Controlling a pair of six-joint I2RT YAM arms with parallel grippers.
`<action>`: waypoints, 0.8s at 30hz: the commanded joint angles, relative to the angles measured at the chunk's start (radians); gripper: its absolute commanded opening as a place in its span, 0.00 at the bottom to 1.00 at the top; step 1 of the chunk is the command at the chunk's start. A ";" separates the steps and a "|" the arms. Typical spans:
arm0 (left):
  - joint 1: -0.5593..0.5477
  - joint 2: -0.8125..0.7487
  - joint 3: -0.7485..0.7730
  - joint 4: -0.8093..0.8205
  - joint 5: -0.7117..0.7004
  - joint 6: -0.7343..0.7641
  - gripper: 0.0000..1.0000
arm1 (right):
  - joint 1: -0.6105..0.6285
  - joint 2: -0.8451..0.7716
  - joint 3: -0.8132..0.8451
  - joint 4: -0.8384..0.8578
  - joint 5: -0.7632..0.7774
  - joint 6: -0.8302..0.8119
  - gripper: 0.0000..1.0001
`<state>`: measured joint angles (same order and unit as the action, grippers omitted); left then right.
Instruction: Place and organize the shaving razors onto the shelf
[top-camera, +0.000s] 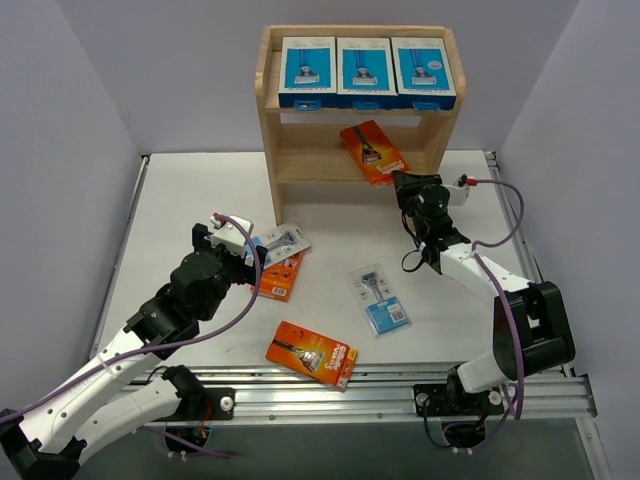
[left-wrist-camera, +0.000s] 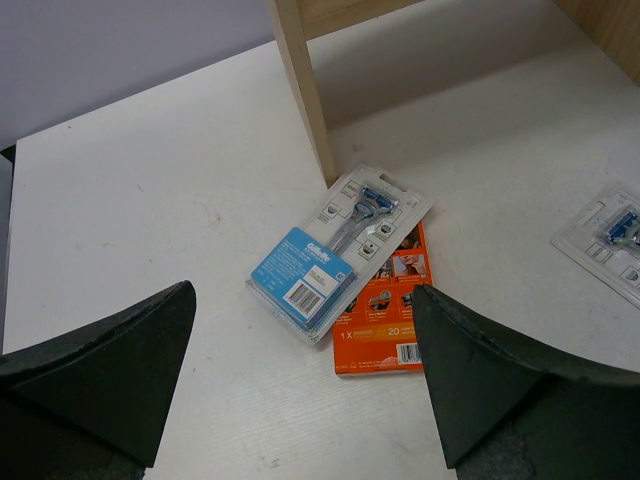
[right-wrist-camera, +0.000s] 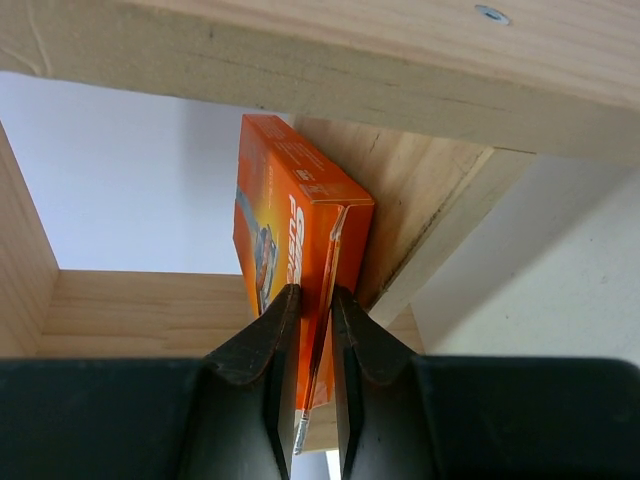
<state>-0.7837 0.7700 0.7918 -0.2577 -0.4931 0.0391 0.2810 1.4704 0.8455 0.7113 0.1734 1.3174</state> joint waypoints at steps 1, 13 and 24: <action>-0.003 0.000 0.004 0.052 -0.002 0.010 0.98 | -0.006 -0.016 0.003 0.047 -0.009 0.034 0.00; -0.003 -0.001 0.006 0.052 0.008 0.004 0.98 | -0.002 -0.110 -0.069 0.054 0.097 0.131 0.00; -0.003 0.002 0.006 0.052 0.016 -0.002 0.98 | 0.049 -0.168 -0.086 0.022 0.273 0.224 0.00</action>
<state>-0.7837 0.7700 0.7918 -0.2577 -0.4908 0.0387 0.3054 1.3544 0.7513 0.7086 0.3355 1.4952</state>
